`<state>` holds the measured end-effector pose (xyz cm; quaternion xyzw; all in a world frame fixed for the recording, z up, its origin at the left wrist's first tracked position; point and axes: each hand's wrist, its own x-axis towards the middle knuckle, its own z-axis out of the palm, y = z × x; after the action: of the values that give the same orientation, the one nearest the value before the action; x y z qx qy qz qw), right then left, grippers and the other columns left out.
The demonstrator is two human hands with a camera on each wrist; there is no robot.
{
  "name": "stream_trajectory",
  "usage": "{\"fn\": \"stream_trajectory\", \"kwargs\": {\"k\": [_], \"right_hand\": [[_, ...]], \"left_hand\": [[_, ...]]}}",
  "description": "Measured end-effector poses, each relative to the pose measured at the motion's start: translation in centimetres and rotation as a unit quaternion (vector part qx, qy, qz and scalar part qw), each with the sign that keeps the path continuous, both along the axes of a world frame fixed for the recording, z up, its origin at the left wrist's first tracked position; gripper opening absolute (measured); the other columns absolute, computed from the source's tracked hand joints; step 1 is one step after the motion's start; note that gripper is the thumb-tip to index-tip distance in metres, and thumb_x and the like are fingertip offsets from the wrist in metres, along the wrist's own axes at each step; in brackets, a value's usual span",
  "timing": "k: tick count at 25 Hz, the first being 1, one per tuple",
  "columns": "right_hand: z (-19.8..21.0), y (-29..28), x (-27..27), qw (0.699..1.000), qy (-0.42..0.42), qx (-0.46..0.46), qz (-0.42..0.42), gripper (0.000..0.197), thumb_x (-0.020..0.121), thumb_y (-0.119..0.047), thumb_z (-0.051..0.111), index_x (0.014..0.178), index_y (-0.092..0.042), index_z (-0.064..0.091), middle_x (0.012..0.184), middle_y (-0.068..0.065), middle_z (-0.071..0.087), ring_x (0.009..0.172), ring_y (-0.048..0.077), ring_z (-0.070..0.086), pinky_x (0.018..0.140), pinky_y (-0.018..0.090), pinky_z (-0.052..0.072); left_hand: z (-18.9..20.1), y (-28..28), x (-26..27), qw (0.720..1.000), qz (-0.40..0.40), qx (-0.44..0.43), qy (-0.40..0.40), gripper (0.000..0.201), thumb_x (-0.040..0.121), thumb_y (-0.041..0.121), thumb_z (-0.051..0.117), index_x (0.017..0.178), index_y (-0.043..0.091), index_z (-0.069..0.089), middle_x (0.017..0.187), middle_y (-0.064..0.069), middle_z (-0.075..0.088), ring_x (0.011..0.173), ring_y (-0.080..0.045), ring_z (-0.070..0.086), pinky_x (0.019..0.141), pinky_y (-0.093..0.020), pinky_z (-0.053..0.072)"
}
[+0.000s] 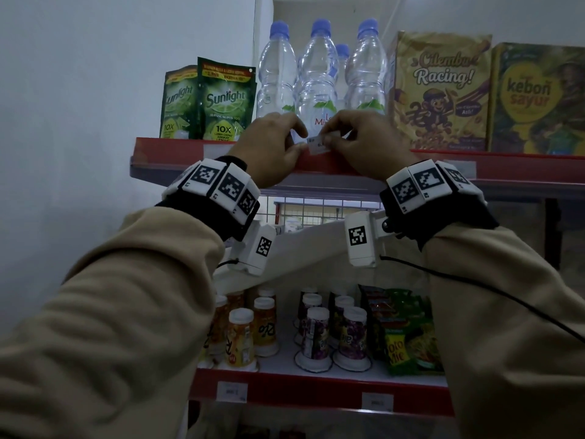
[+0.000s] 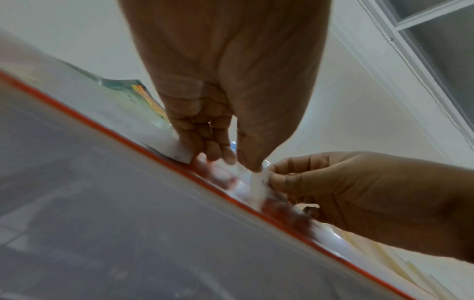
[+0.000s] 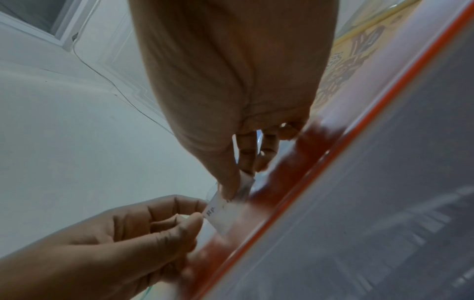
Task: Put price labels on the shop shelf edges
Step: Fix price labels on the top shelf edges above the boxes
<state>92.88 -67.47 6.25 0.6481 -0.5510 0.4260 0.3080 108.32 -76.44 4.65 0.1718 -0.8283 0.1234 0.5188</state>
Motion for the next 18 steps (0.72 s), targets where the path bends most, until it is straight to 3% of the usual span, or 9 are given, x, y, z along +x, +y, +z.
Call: {"fn": "stream_trajectory", "kwargs": {"k": [4, 9, 14, 18], "right_hand": [[0.0, 0.4, 0.1, 1.000, 0.009, 0.029, 0.000, 0.011, 0.087, -0.023, 0.065, 0.097, -0.020, 0.069, 0.092, -0.002, 0.065, 0.080, 0.008, 0.057, 0.075, 0.022, 0.045], [0.4, 1.2, 0.0, 0.995, 0.045, 0.070, -0.053, 0.010, 0.087, -0.026, 0.066, 0.094, -0.019, 0.066, 0.088, -0.003, 0.062, 0.070, 0.002, 0.051, 0.060, 0.010, 0.036], [0.6, 1.4, 0.4, 0.989, 0.063, 0.099, -0.089, 0.018, 0.091, -0.027, 0.062, 0.104, -0.015, 0.067, 0.092, 0.000, 0.058, 0.084, 0.013, 0.052, 0.071, 0.019, 0.036], [0.7, 1.7, 0.5, 0.987, 0.060, 0.105, -0.102, 0.017, 0.090, -0.029, 0.063, 0.100, -0.016, 0.067, 0.082, -0.005, 0.053, 0.069, 0.006, 0.047, 0.056, 0.013, 0.031]], "left_hand": [[-0.1, -0.2, -0.4, 1.000, 0.002, 0.008, -0.002, 0.020, 0.092, 0.031, 0.058, 0.105, 0.018, 0.063, 0.093, -0.002, 0.049, 0.087, -0.014, 0.044, 0.077, -0.025, 0.034], [-0.3, -0.3, -0.7, 1.000, 0.025, 0.001, -0.001, 0.026, 0.093, 0.034, 0.055, 0.109, 0.016, 0.064, 0.100, -0.007, 0.051, 0.097, -0.021, 0.048, 0.080, -0.030, 0.035], [-0.3, -0.3, -0.6, 1.000, 0.022, -0.003, -0.003, 0.022, 0.093, 0.033, 0.056, 0.106, 0.017, 0.063, 0.096, -0.002, 0.048, 0.093, -0.016, 0.044, 0.080, -0.029, 0.035], [-0.1, 0.0, -0.6, 1.000, 0.026, 0.004, -0.014, 0.022, 0.093, 0.032, 0.056, 0.107, 0.016, 0.063, 0.099, -0.004, 0.051, 0.096, -0.019, 0.048, 0.083, -0.031, 0.038]]}}
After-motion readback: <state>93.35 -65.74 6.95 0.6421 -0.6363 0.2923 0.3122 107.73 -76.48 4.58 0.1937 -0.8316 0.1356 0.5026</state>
